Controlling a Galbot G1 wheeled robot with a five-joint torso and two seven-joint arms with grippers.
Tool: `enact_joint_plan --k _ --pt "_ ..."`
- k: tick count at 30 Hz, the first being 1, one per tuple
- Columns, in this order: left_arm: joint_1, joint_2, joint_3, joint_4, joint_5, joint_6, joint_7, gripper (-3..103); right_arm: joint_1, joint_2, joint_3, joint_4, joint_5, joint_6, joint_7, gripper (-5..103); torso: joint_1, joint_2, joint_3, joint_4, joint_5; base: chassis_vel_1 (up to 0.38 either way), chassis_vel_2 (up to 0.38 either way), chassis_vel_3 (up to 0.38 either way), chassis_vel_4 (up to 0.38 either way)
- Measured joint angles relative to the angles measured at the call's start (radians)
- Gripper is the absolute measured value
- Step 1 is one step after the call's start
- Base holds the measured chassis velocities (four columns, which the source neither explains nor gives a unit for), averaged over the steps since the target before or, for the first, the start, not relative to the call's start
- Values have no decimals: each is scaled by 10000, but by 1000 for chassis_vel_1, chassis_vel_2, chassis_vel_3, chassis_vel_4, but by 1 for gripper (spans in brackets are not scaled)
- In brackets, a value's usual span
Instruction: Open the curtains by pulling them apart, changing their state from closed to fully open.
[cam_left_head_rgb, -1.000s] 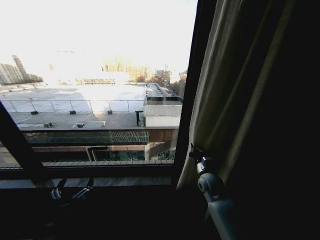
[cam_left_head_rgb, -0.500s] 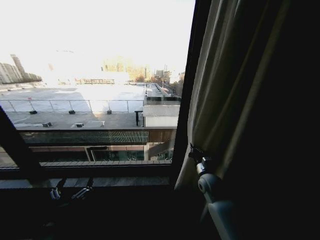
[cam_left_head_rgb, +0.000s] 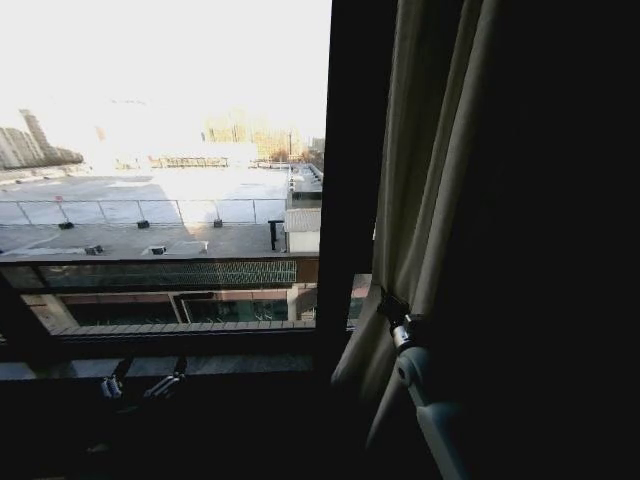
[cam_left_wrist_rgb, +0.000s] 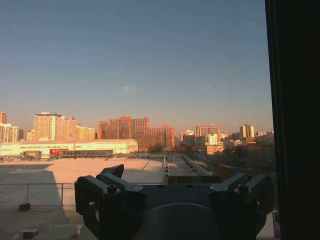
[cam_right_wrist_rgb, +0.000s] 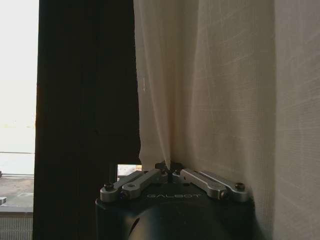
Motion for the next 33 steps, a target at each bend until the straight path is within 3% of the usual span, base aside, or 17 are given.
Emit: enact_joint_plan --k 15,33 --pt "18 -50 58 -2 -3 -23 1 100 350 -185 969 -636 235 -172 414 0 1 0 0 0 -1 -10 -17 9 15" --pt "31 -34 35 -55 -36 -147 10 100 2423 -893 2608 -4091 385 -352 2494 0 0 0 0 0 0 0 0 0 0"
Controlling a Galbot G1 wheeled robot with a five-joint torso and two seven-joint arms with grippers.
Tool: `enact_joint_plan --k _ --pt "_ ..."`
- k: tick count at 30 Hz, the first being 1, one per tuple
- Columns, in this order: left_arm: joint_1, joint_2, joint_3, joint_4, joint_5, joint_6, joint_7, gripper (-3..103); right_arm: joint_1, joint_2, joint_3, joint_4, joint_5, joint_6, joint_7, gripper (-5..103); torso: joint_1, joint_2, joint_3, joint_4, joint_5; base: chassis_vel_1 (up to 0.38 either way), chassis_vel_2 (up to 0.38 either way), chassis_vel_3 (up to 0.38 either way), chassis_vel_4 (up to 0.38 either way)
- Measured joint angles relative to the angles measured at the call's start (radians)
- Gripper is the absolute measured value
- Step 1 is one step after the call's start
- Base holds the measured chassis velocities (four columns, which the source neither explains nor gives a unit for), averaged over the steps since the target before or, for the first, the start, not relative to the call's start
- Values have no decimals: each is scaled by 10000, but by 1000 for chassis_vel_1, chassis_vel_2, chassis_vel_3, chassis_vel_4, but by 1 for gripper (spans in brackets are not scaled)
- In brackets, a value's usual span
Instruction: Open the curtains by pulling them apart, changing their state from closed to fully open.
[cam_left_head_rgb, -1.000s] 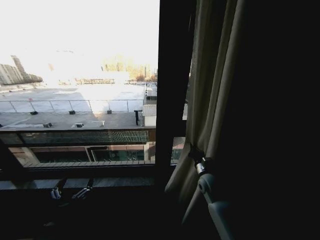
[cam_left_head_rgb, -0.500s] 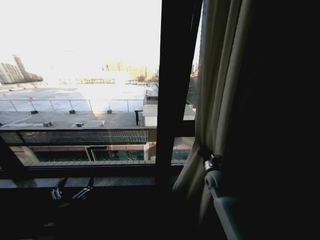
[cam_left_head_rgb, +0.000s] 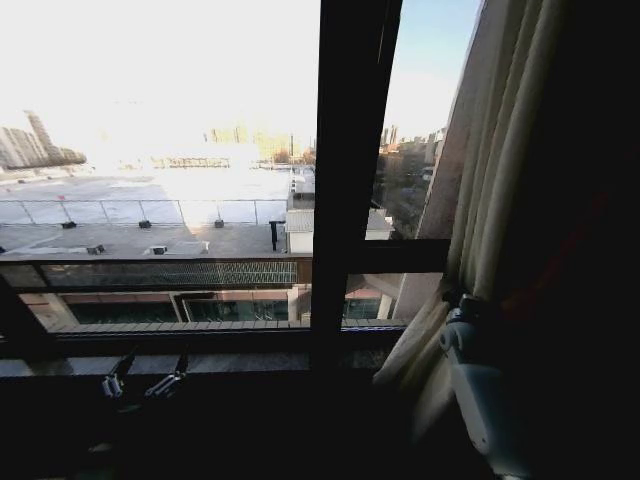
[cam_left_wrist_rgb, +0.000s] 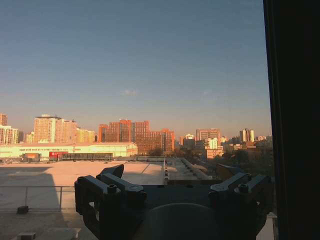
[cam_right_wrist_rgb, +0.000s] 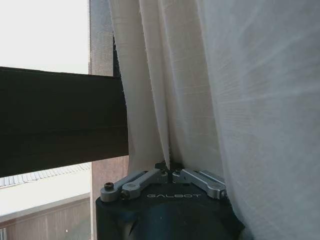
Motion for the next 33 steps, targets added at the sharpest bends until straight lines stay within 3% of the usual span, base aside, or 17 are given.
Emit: enact_joint_plan --k 4,9,11,13,15,17,20,22,23,29,33 --pt "12 -10 -4 19 -7 -41 0 100 241 0 154 -395 -26 43 456 0 0 0 0 1 -2 0 0 0 0" --pt "2 -13 -5 20 -14 -46 1 100 -110 -28 127 -4 -27 -43 230 1 0 0 1 -2 3 0 0 0 0" --pt "-18 -17 27 16 -14 -46 2 100 -479 -18 -21 520 -43 -65 -21 12 1 -1 2 -5 8 0 0 0 0" --pt "-25 -21 45 7 -12 -47 4 100 -700 1 -128 877 -54 -77 -96 12 1 -1 2 -3 3 0 0 0 0" --pt "-32 -21 65 -23 -5 -28 4 100 -1335 35 -434 1952 75 -274 -332 28 1 -1 1 0 3 0 0 0 0" --pt "-39 -21 64 -35 -2 -20 3 100 -1655 31 -574 2491 231 -376 -472 28 1 0 1 0 -1 0 0 0 0" --pt "-49 -30 72 -51 3 4 2 100 -2775 -1 -1098 4256 1243 -819 -652 44 0 0 0 0 -2 0 0 0 0" --pt "-49 -41 78 -58 5 4 1 100 -3104 0 -1249 4704 1418 -945 -694 44 0 0 0 0 -3 0 0 0 0" --pt "-49 -53 84 -65 8 6 1 100 -3493 2 -1430 5181 1522 -1047 -758 50 0 0 0 -1 -2 0 0 0 0" --pt "-12 -145 119 -107 22 9 -3 100 -4950 193 -2307 7190 1364 -1174 -559 77 0 0 -1 0 -1 0 0 0 0" --pt "20 -195 122 -161 23 32 -35 100 -5359 327 -2591 7887 1208 -1419 -635 88 0 0 -1 0 -2 0 0 0 0"
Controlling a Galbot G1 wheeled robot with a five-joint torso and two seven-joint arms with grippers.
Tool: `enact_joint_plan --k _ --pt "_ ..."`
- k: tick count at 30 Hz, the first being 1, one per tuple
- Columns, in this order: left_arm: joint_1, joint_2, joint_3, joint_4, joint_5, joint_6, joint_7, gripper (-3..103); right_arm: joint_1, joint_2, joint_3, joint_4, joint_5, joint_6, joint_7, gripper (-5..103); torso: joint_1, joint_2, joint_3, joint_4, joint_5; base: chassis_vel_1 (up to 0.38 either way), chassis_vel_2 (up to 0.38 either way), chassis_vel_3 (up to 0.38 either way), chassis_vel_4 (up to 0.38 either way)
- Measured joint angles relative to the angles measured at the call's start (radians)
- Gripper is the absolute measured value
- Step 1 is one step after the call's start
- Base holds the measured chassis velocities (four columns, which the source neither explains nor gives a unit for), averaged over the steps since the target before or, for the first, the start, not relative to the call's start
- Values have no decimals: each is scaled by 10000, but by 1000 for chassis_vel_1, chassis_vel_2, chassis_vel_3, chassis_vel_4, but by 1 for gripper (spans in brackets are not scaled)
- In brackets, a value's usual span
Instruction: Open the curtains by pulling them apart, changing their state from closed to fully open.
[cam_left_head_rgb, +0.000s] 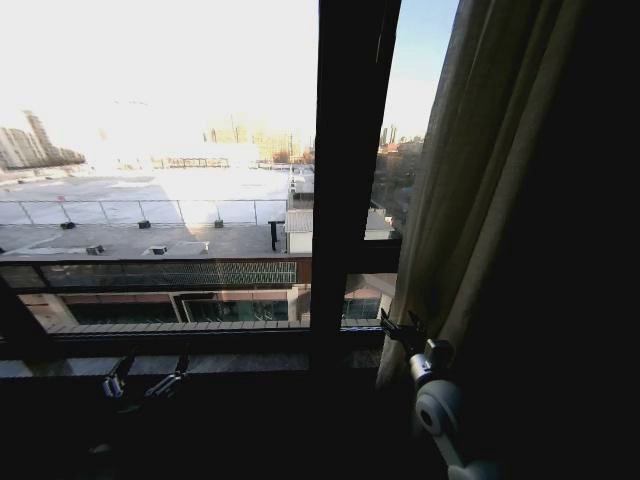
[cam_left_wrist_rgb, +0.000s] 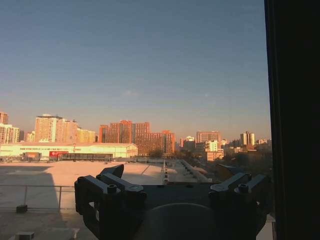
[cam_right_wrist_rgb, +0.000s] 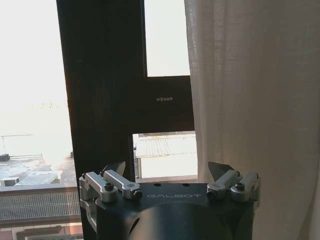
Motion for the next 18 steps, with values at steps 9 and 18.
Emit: enact_joint_plan --k 9,18 --pt "-45 -89 -3 -264 0 402 -141 100 -256 297 -236 -312 -2631 875 -887 100 0 0 1 0 3 0 0 0 0" --pt "16 -217 38 -395 134 548 -162 100 -286 372 -517 -426 -3063 1017 -989 100 0 0 1 0 2 75 63 -74 -63"
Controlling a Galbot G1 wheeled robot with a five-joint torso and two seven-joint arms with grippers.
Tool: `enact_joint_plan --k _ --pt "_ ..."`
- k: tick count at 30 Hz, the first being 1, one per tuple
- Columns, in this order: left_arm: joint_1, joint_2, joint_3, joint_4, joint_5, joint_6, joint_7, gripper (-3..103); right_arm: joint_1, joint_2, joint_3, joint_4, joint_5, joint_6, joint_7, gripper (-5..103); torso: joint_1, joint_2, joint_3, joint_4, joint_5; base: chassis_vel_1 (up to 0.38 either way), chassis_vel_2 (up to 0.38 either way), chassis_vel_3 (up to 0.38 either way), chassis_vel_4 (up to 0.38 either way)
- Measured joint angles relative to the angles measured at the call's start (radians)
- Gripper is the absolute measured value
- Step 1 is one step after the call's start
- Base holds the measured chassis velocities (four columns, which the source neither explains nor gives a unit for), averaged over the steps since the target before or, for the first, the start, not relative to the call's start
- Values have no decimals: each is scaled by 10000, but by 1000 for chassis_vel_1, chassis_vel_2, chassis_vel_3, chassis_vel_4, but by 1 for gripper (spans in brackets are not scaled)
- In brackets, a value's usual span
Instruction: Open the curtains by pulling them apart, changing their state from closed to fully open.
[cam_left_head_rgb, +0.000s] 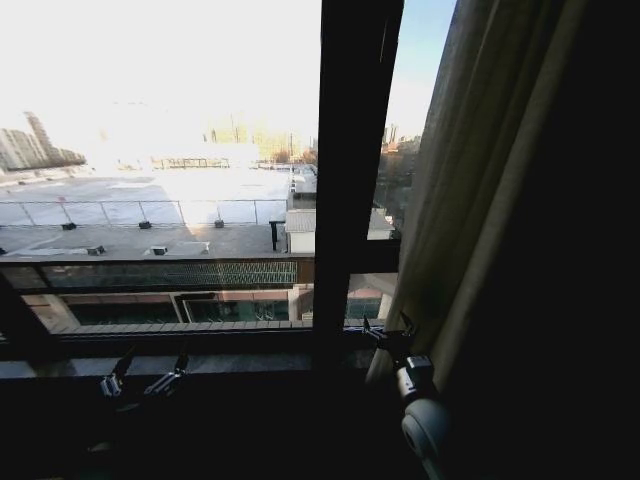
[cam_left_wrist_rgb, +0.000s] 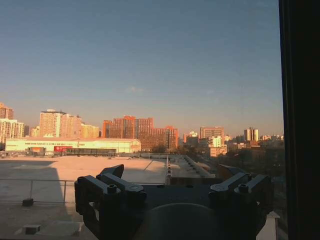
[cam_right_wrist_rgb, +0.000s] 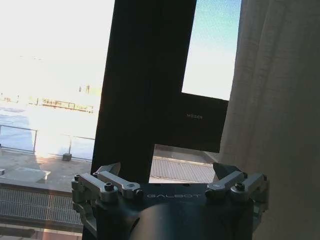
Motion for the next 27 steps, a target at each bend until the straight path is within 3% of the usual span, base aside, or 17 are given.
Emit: enact_joint_plan --k 14,19,21,27 --pt "40 -131 123 -118 150 239 1 100 96 -27 58 -187 -20 38 -57 100 0 0 0 0 4 272 275 -273 -267" --pt "53 -123 99 -146 148 767 -131 100 104 -7 74 -202 -17 67 -84 100 1 0 0 0 0 341 351 -334 -345" --pt "40 -122 97 -147 147 1342 -298 100 90 -3 76 -117 5 68 -109 100 1 1 1 0 0 364 350 -368 -358" --pt "-2 -127 101 -147 202 1692 -364 100 50 8 66 40 61 68 -154 100 0 0 0 1 -1 362 361 -364 -349"
